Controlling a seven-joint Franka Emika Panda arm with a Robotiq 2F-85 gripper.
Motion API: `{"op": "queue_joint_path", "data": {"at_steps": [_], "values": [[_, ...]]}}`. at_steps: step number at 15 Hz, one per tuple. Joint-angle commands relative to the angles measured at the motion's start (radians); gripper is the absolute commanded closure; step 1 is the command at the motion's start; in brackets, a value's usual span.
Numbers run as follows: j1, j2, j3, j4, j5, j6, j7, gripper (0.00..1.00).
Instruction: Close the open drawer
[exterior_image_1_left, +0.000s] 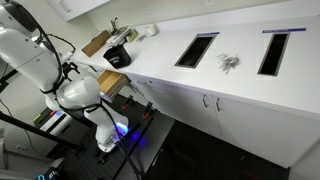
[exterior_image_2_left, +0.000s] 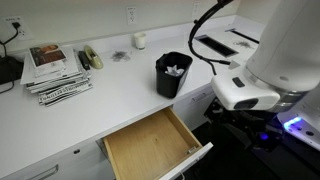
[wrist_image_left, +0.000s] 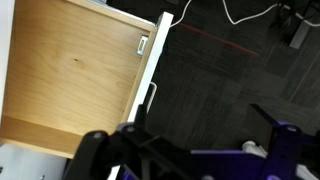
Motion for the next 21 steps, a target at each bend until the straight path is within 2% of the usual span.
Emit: {"op": "queue_joint_path", "data": {"at_steps": [1,10,14,16,17,21], "values": [[0.016,0.085,0.020,0.034,-0.111,0.039,-0.102,0.00],[0.066,0.285,0.031,0.022,-0.379,0.288,-0.349,0.00],[0.097,0.393,0.016,0.032,-0.473,0.344,-0.491,0.00],[0.097,0.445,0.014,0.036,-0.491,0.359,-0.594,0.00],[0.101,0.392,0.011,0.010,-0.451,0.337,-0.526,0.00],[0.104,0.442,0.004,0.023,-0.460,0.351,-0.594,0.00]]}}
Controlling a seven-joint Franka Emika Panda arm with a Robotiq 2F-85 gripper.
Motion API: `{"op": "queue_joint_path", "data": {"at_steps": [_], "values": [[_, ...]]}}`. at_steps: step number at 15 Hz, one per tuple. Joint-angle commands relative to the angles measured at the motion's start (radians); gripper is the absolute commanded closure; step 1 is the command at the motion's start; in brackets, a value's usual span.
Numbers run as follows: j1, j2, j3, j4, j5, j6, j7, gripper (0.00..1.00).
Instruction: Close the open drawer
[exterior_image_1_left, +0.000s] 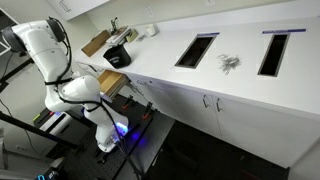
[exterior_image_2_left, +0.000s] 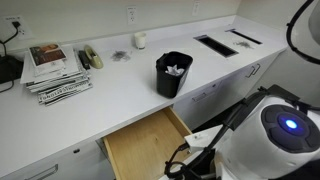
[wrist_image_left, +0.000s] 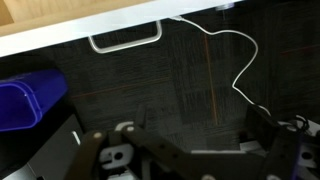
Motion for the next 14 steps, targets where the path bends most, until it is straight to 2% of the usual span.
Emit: {"op": "queue_joint_path", "data": {"at_steps": [1,3,5,6,7,8,14], "values": [[0.018,-0.008,-0.019,0.001,0.021,0.003,-0.015,0.00],[0.021,-0.003,-0.023,0.007,0.013,0.002,-0.022,0.00],[0.045,0.017,-0.055,0.019,-0.025,0.013,-0.020,0.02],[0.059,0.023,-0.073,0.024,-0.041,0.016,-0.019,0.26],[0.075,0.027,-0.097,0.027,-0.063,0.027,-0.014,0.27],[0.091,0.033,-0.120,0.028,-0.086,0.047,-0.011,0.32],[0.156,0.110,-0.210,0.073,-0.194,0.165,-0.021,0.80]]}}
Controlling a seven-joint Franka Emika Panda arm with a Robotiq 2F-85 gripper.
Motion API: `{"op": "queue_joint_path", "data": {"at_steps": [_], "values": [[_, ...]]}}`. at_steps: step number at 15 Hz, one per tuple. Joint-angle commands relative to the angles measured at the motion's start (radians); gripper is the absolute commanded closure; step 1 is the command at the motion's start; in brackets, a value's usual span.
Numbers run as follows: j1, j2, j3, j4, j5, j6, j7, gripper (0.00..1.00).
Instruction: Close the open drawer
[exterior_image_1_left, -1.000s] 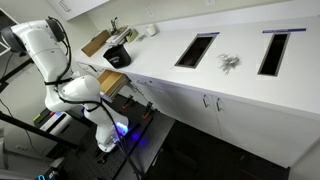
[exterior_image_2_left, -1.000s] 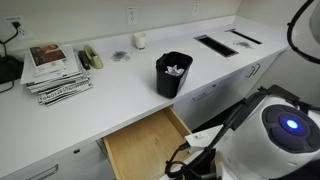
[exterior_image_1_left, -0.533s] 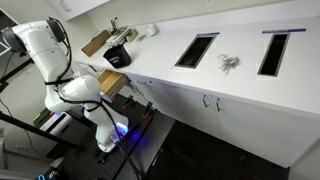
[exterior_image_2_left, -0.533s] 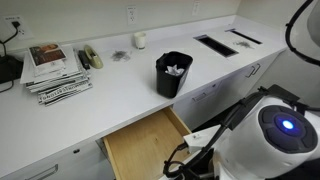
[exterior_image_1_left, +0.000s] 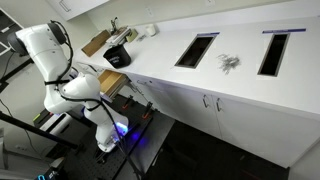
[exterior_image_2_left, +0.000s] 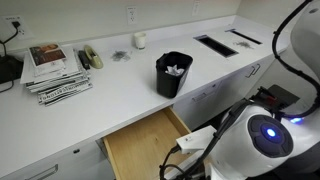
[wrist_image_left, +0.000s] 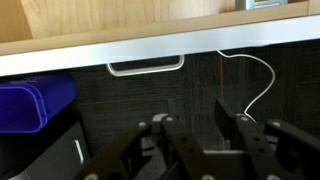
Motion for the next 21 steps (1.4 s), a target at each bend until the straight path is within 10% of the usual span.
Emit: {"op": "queue_joint_path", "data": {"at_steps": [1,4,21], "values": [[0.052,0.066,-0.048,0.069,-0.059,0.030,-0.021,0.87],[0.103,0.128,-0.079,0.145,-0.105,-0.012,-0.020,1.00],[0.319,0.269,-0.269,0.384,-0.505,-0.337,0.057,1.00]]}}
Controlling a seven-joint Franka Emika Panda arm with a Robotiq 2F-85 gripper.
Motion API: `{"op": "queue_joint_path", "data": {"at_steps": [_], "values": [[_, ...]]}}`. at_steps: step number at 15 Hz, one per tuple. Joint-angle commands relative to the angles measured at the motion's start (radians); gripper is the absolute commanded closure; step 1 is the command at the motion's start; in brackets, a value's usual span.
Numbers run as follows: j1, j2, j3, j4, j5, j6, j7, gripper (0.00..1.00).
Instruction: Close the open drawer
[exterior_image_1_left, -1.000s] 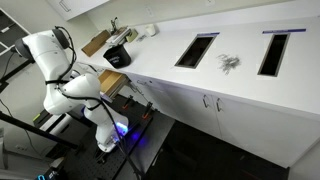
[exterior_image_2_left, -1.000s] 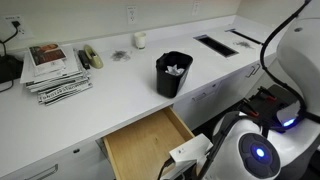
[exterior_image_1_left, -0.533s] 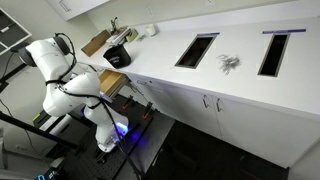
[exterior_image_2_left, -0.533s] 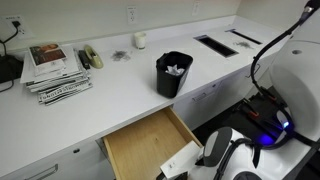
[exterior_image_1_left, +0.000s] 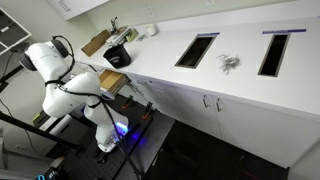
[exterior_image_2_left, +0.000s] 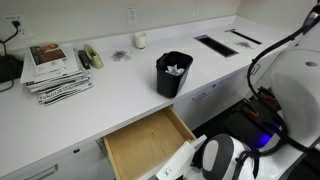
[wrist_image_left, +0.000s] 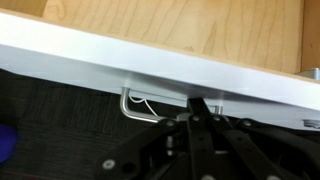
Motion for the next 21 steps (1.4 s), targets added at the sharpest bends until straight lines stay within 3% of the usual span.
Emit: {"op": "queue_joint_path", "data": {"at_steps": [1,21], "values": [[0.005,0.027,-0.033,0.046,-0.089,-0.046,0.030,1.00],[-0.065,0.196,-0.122,0.221,-0.368,-0.347,0.041,1.00]]}}
